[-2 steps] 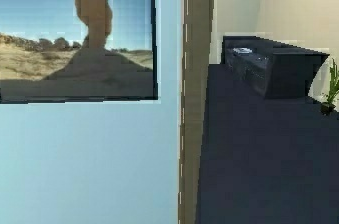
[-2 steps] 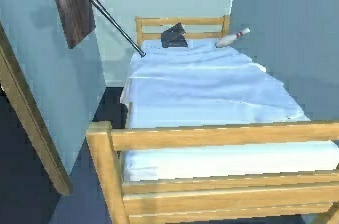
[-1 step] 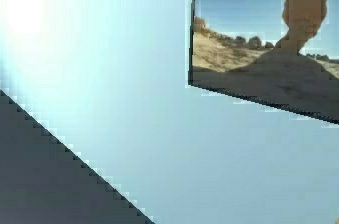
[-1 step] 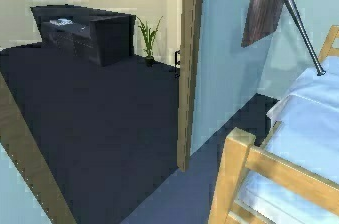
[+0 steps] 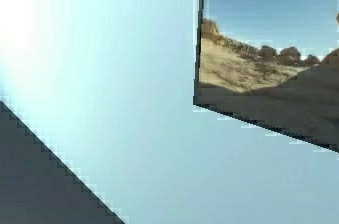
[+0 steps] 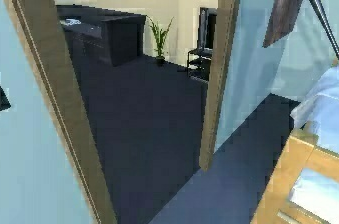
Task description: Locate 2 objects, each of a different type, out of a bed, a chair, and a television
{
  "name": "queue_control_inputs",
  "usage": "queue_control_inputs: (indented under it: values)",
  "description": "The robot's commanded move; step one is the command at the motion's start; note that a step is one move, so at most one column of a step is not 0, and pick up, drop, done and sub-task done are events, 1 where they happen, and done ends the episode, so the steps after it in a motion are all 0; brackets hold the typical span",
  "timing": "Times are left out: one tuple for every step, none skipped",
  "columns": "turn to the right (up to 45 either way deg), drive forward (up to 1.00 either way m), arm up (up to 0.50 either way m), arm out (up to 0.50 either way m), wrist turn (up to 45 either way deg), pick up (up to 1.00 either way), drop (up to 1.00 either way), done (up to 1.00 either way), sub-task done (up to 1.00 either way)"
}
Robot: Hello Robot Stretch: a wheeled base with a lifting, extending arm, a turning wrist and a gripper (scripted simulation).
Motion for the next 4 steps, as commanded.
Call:
queue_control_inputs:
  values:
    - [45.0,0.0,0.0,0.0,0.0,0.0,0.0,0.0,0.0]
    - [45.0,0.0,0.0,0.0,0.0,0.0,0.0,0.0,0.0]
    - [45.0,0.0,0.0,0.0,0.0,0.0,0.0,0.0,0.0]
    - [12.0,0.0,0.0,0.0,0.0,0.0,0.0,0.0,0.0]
